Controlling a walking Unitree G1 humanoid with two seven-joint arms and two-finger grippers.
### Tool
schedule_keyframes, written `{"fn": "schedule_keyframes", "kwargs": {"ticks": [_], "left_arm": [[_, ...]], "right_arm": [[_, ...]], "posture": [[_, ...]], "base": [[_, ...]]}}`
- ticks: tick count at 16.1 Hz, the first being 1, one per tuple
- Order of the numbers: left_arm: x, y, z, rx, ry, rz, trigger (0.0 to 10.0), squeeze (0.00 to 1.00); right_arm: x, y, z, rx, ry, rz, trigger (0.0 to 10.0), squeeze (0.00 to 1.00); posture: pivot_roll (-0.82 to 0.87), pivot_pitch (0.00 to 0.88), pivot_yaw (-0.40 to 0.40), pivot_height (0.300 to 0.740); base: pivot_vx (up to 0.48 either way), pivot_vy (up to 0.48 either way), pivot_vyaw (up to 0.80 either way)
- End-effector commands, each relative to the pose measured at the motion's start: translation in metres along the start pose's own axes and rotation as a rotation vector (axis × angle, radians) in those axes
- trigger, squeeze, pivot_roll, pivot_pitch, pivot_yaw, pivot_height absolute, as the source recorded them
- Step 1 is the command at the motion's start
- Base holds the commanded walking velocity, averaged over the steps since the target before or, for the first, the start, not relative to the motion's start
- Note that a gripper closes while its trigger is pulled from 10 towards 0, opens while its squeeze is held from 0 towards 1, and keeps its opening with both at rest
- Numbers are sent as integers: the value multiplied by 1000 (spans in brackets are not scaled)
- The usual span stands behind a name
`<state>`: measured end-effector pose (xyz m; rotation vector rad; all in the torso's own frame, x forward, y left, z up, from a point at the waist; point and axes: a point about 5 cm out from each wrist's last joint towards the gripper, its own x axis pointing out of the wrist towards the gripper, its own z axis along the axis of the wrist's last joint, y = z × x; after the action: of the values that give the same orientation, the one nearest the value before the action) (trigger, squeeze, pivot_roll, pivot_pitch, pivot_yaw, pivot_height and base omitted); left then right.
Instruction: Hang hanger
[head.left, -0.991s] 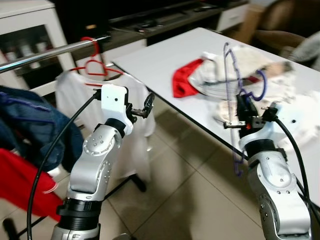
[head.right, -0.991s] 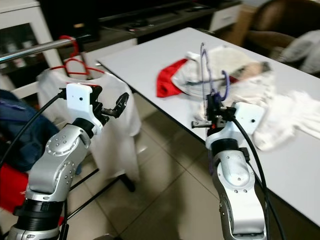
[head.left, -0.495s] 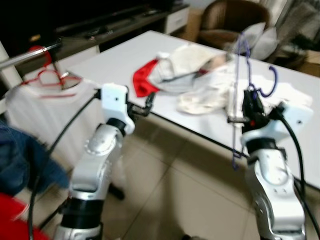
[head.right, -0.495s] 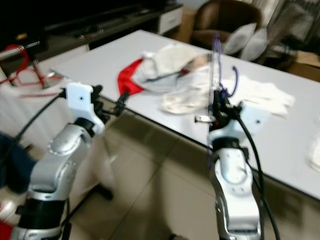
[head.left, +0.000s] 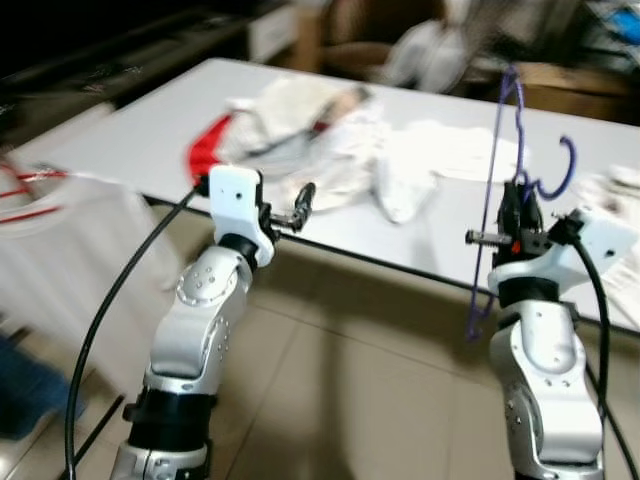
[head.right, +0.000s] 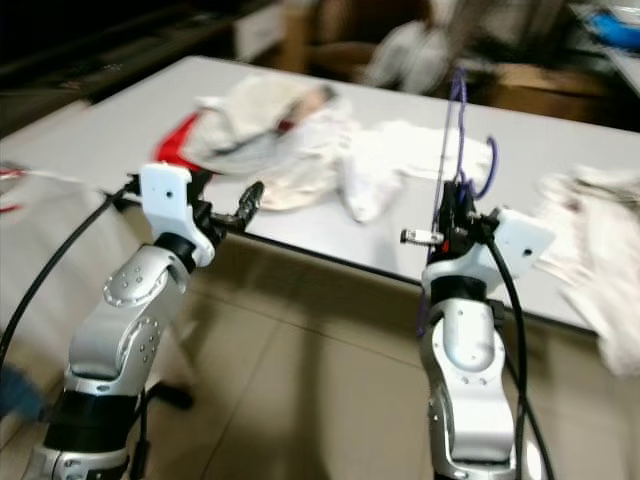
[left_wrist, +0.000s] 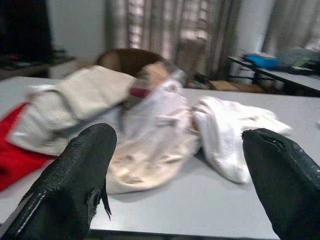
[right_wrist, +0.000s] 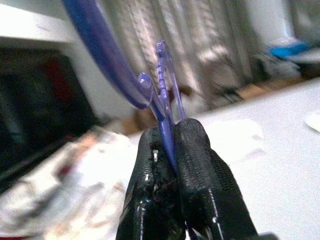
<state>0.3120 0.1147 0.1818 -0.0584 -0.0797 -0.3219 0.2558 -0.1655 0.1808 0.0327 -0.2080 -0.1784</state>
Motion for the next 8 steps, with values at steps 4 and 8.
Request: {"fn": "schedule_keyframes", "kwargs": {"ticks": [4, 8], "left_arm": [[-6, 6, -13, 36, 52, -10, 10000, 0], [-7, 12, -14, 68, 56, 25, 10000, 0]], "right_arm": [[-9, -11, -36, -108, 253, 135, 10000, 0], [-12, -11, -37, -102, 291, 135, 10000, 0]], "posture": [[-108, 14, 9, 740], [-110, 21, 8, 740]], "base": [[0, 0, -800], [0, 0, -200]]}}
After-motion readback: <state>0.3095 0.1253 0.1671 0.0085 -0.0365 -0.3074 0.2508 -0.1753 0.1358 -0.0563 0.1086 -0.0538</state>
